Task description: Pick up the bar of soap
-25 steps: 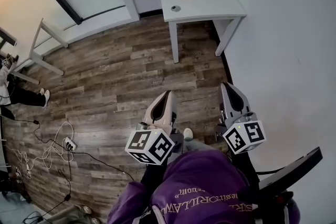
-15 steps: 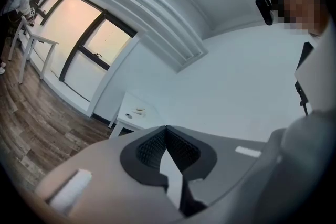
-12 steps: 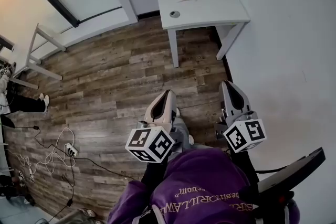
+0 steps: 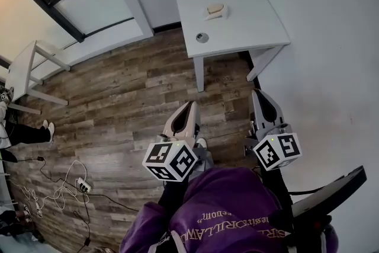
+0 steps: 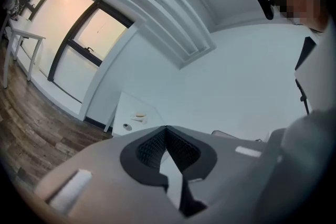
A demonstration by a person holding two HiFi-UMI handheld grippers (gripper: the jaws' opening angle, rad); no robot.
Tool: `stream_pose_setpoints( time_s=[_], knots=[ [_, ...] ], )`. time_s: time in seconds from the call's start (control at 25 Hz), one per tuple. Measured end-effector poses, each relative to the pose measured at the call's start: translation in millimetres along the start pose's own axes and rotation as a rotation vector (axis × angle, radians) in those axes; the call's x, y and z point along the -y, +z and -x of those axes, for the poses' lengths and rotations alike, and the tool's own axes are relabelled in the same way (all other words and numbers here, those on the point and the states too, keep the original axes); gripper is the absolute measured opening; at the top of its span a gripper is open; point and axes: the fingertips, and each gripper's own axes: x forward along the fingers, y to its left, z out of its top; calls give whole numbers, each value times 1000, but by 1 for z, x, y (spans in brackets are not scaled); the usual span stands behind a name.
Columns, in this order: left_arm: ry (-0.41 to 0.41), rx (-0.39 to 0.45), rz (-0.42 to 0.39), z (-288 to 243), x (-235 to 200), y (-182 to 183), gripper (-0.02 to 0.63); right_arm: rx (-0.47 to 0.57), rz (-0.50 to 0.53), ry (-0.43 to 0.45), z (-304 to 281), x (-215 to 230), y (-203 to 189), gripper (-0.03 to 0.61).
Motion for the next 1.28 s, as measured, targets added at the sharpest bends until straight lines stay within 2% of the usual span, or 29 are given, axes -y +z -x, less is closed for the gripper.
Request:
stream_pose_setpoints(
  time_s=[0.4, 0.6, 0.76, 0.92, 1.12, 1.28],
  knots=[
    [5, -34, 2, -56, -59, 32, 6, 4, 12, -66, -76, 19, 1, 9],
    [2, -61, 13, -89, -69, 28, 7, -15, 1, -86, -102, 43, -5, 9],
    [22, -73, 22, -123, -81, 28, 7, -24, -2, -69, -135, 63, -6, 9],
    [42, -70, 17, -166, -87, 37, 6, -25, 10, -52, -173, 95, 6, 9],
    [16, -60, -22, -228, -76, 57, 8, -7, 29, -57, -215, 146, 35, 9],
    [12, -68, -30, -278, -67, 57, 8, -8, 35, -48, -242, 186, 47, 9]
  ],
)
